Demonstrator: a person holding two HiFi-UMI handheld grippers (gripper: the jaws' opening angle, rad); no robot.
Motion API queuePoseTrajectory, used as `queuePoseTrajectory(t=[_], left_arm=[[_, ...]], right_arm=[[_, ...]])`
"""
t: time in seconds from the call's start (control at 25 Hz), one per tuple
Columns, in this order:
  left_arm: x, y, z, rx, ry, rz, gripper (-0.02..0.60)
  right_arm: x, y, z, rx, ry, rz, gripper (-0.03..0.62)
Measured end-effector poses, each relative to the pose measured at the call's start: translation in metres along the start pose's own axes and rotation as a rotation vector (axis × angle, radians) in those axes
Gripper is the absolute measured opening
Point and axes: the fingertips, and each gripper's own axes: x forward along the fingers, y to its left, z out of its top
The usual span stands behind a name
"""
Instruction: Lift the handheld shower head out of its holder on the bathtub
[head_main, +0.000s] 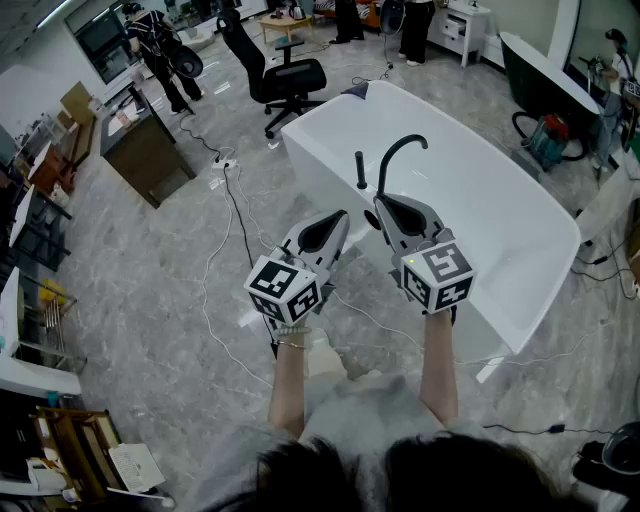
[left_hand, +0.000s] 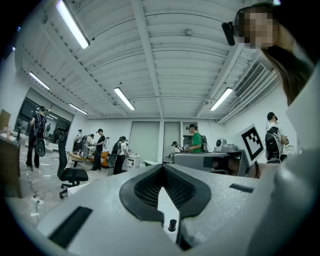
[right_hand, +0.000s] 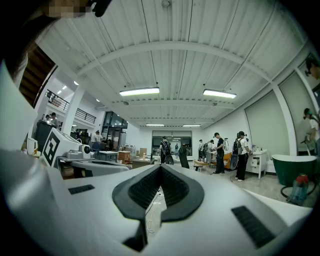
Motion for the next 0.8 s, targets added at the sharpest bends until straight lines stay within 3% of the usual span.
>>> queuePoseTrajectory(t=[0.6, 0.8], left_arm=[[0.000, -0.010, -0.006, -0.017, -0.022, -0.007, 0.005], [-0.001, -0.006, -0.011, -0.014, 0.008, 0.006, 0.005]], right_arm=[[-0.010, -0.004, -0.003, -0.013, -0.004, -0.009, -0.001], [-0.009, -0.016, -0.007, 0.015, -0.005, -0.030, -0.002]])
